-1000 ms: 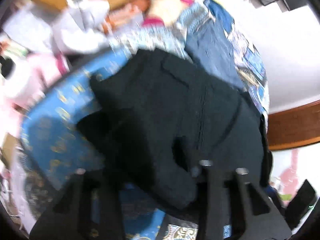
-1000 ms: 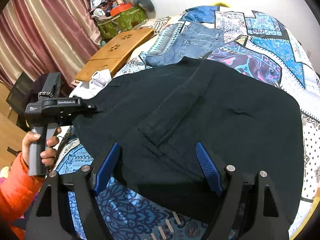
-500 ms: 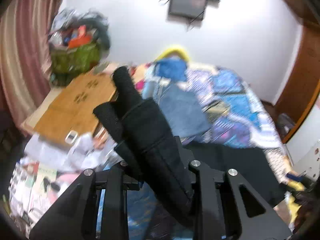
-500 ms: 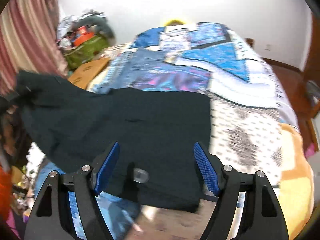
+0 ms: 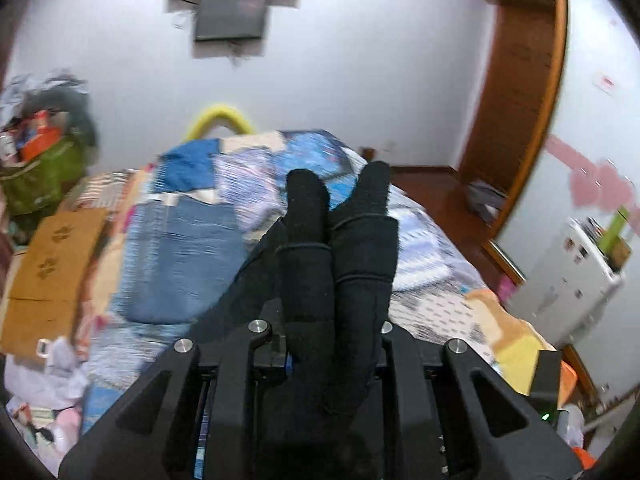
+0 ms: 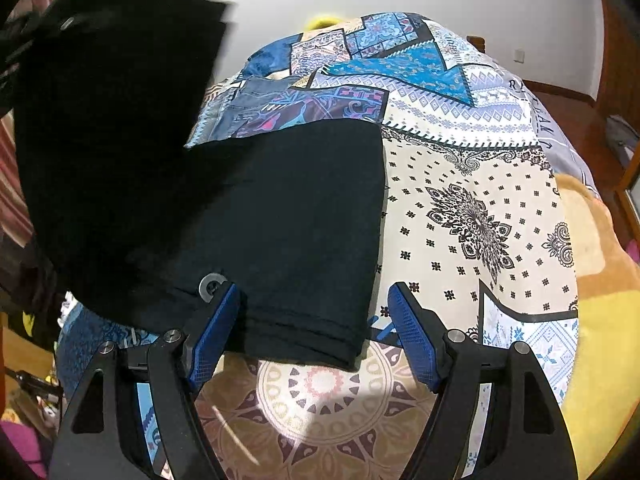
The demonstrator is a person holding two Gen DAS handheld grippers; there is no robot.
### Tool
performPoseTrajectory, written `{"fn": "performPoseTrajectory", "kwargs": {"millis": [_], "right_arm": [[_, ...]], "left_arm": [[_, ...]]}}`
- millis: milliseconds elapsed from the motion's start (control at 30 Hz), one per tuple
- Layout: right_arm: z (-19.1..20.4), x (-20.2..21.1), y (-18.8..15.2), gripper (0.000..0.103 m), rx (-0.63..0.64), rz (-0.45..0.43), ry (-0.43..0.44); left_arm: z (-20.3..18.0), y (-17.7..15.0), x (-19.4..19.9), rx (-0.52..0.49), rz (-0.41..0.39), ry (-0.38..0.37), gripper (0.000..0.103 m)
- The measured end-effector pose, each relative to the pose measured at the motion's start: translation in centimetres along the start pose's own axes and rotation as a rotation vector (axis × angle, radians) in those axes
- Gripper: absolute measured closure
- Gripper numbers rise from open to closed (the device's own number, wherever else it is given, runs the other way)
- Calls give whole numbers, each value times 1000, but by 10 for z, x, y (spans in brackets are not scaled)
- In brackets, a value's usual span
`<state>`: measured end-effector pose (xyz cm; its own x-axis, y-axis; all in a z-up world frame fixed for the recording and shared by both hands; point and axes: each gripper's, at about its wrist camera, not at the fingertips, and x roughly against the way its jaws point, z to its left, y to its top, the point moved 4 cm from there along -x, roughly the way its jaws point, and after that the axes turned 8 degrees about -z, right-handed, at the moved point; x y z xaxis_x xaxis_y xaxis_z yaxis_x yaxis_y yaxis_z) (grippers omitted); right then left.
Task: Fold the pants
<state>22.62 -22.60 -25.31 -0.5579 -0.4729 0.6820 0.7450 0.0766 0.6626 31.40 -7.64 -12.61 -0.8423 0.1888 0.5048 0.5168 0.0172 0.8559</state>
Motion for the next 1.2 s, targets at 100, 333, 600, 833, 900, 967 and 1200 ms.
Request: {"fn": "performPoseTrajectory", "kwargs": {"millis": [100, 333, 600, 833, 900, 967, 1200], "right_arm": [[1, 5, -4, 30, 2, 0, 14], [-2, 20, -15, 30, -14, -4, 19], [-7, 32, -22, 29, -51, 12, 25], [2, 37, -25, 29, -49, 15, 47], [6, 37, -25, 29, -50, 15, 58], [10, 36, -24, 29, -49, 17, 73], [23, 26, -18, 29, -30, 42, 90]], "left_arm": [[-26, -22, -16, -42, 75, -71, 85], [-59, -78, -57, -87, 359, -165, 77], [-70, -107, -48, -160, 463, -181, 35], [-58, -84, -18, -173, 392, -196, 26], [-37, -70, -22, -160, 360, -137, 24], [-14, -57, -29, -132, 333, -78, 20], [80, -34, -81, -40, 358, 123, 13]]}}
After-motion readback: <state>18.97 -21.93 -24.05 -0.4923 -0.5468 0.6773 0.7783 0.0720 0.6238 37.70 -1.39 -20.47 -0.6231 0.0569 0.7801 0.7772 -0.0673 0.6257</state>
